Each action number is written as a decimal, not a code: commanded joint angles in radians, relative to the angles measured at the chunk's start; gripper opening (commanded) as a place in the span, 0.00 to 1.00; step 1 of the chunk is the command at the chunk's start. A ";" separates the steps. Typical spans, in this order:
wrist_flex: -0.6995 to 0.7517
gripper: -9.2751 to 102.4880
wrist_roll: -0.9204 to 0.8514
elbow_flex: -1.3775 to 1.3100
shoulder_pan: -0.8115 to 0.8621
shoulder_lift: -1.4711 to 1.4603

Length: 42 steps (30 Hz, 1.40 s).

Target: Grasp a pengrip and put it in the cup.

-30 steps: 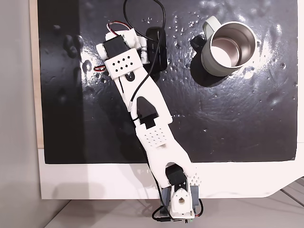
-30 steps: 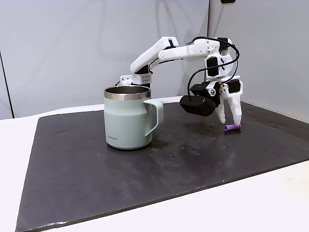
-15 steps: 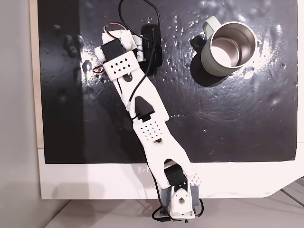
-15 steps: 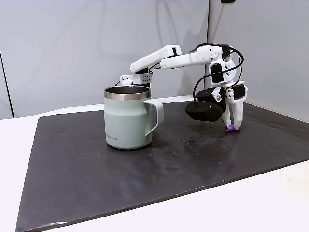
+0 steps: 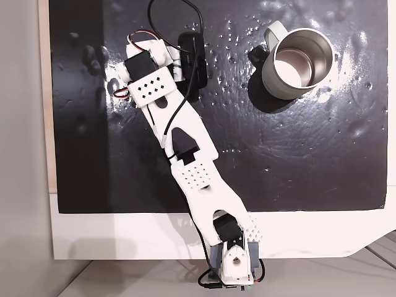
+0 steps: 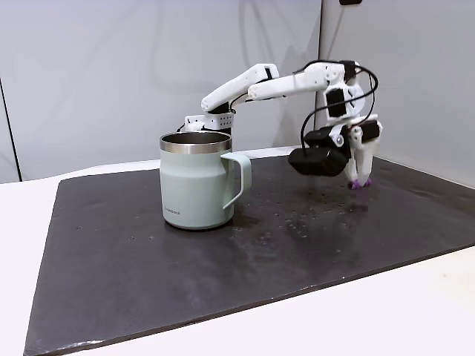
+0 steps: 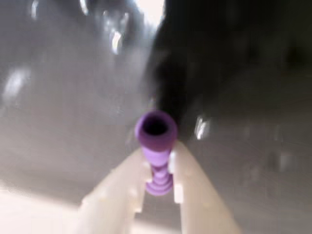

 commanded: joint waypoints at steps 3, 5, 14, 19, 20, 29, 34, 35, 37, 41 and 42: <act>0.035 0.08 0.006 0.110 0.060 0.414; 0.035 0.08 0.005 0.156 0.074 0.508; 0.086 0.08 -0.018 0.423 0.161 0.801; 0.158 0.08 -0.051 0.503 0.285 0.910; 0.170 0.08 -0.058 0.511 0.318 0.927; 0.189 0.08 -0.161 0.561 0.618 0.997; 0.189 0.08 -0.189 0.534 0.733 0.931; 0.189 0.08 -0.189 0.517 0.750 0.910; 0.189 0.08 -0.186 0.482 0.775 0.870; 0.189 0.08 -0.173 0.436 0.785 0.818; 0.189 0.08 -0.172 0.436 0.782 0.816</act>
